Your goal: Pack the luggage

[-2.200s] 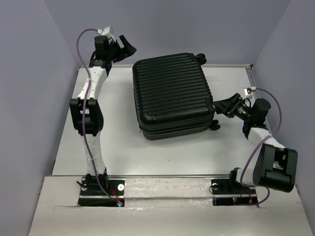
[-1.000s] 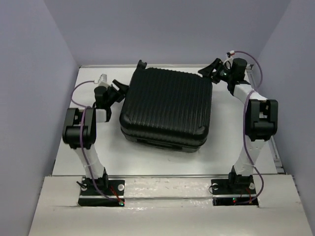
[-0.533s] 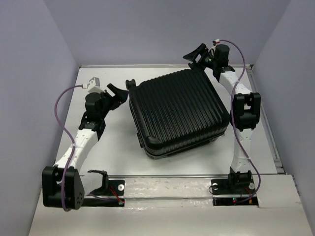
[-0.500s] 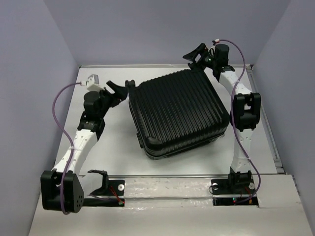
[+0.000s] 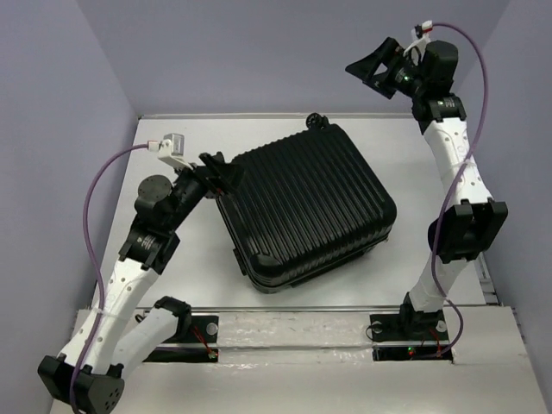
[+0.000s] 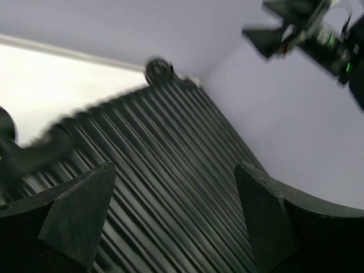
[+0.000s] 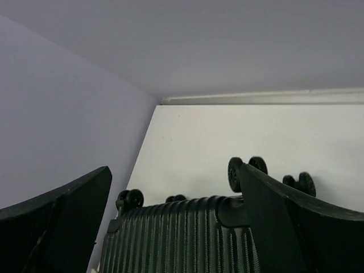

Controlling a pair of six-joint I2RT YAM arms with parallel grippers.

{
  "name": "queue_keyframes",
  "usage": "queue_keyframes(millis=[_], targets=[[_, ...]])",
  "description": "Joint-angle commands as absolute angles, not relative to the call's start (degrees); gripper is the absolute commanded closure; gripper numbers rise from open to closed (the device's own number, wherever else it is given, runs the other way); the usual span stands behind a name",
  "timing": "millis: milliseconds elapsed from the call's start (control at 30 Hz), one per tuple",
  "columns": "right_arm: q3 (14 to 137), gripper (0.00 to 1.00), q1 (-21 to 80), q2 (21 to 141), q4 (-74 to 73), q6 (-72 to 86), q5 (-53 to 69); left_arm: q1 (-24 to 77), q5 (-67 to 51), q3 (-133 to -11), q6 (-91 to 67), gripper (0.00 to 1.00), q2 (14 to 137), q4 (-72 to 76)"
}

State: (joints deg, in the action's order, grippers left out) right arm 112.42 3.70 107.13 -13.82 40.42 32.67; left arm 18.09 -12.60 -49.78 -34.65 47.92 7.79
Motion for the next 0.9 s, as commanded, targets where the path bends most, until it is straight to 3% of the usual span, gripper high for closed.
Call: queue_keyframes(millis=[0, 33, 67, 100, 167, 267, 300, 400, 567, 700, 867], targets=[[115.94, 0.04, 4.48, 105.13, -24.70, 28.58, 33.57, 23.73, -12.57, -44.06, -32.43, 0.03, 40.88, 1.15], [114.54, 0.13, 5.35, 103.20, -24.78, 27.17, 33.84, 23.82, -11.61, -43.08, -32.43, 0.03, 39.48, 0.62], [110.95, 0.50, 8.58, 98.05, -25.13, 23.42, 33.49, 23.82, -8.38, -42.46, -32.17, 0.03, 37.20, -0.95], [108.83, 0.69, 11.14, 95.04, -25.75, 21.29, 33.23, 23.82, -6.78, -42.54, -31.82, 0.03, 36.48, -1.92], [103.83, 0.93, 17.81, 88.98, -27.15, 14.98, 30.51, 23.82, -5.80, -42.98, -31.20, 0.04, 35.69, -2.29], [85.51, 0.93, 34.67, 73.36, -28.04, 10.90, 21.91, 23.82, -6.15, -44.64, -30.59, 0.04, 35.68, -3.16], [85.43, 0.93, 38.72, 73.30, -27.34, 11.25, 19.62, 23.82, -5.72, -44.65, -30.32, 0.04, 35.51, -3.69], [70.19, 0.93, 53.31, 61.83, -26.89, 14.49, 11.45, 23.82, -4.40, -45.44, -29.01, 0.04, 34.02, -6.40], [63.55, 0.93, 75.17, 59.23, -31.98, 19.67, 1.17, 23.73, -3.08, -45.61, -27.95, 0.03, 30.77, -10.19], [62.40, 0.93, 84.80, 63.18, -39.89, 24.34, -6.23, 23.73, -3.87, -47.37, -27.16, 0.03, 29.27, -14.23], [57.75, 0.93, 85.34, 64.95, -39.90, 28.03, -17.88, 23.73, -6.85, -47.90, -26.81, 0.02, 28.04, -15.47]])
